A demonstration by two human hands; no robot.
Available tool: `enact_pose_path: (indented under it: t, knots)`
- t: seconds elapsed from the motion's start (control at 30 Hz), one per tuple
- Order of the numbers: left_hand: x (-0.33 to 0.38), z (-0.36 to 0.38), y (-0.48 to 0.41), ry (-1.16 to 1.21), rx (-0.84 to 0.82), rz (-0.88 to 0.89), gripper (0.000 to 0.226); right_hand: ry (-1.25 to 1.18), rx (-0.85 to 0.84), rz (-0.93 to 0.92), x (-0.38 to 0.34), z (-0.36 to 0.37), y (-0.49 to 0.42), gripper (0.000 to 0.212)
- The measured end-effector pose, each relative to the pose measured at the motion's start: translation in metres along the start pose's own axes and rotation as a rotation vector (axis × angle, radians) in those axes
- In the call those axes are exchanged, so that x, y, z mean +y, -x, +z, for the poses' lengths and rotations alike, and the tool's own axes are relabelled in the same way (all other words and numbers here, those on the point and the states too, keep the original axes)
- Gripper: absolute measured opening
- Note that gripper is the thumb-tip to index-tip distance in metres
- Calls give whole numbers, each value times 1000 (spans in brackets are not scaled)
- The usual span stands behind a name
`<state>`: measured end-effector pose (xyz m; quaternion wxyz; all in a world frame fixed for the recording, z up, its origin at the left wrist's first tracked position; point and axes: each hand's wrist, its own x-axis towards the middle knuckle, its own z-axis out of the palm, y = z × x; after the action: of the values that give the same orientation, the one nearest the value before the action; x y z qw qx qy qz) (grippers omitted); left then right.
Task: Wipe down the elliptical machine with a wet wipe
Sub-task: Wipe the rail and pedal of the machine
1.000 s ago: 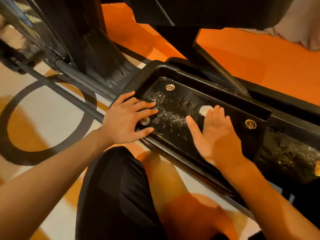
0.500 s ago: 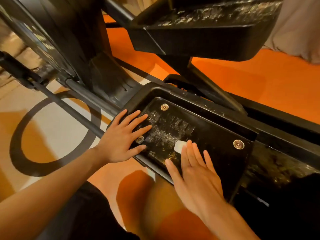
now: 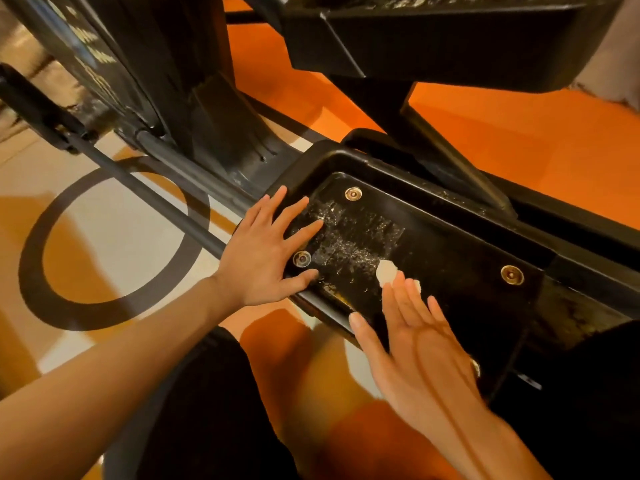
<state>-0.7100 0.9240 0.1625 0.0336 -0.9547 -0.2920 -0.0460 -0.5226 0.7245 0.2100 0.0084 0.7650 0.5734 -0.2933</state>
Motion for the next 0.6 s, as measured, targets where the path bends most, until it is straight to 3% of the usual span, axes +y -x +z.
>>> enact_pose_path:
  t: [0.13, 0.4, 0.47, 0.6]
  knots:
    - [0, 1, 0, -6, 9, 5, 81, 39, 57, 35, 11, -9, -22, 112]
    - [0, 3, 0, 19, 47, 4, 81, 55, 179, 75, 10, -14, -54, 116]
    - [0, 2, -1, 21, 53, 2, 81, 25, 128, 31, -1, -3, -33, 128]
    - [-1, 2, 0, 8, 36, 17, 80, -38, 9, -104, -17, 7, 7, 132]
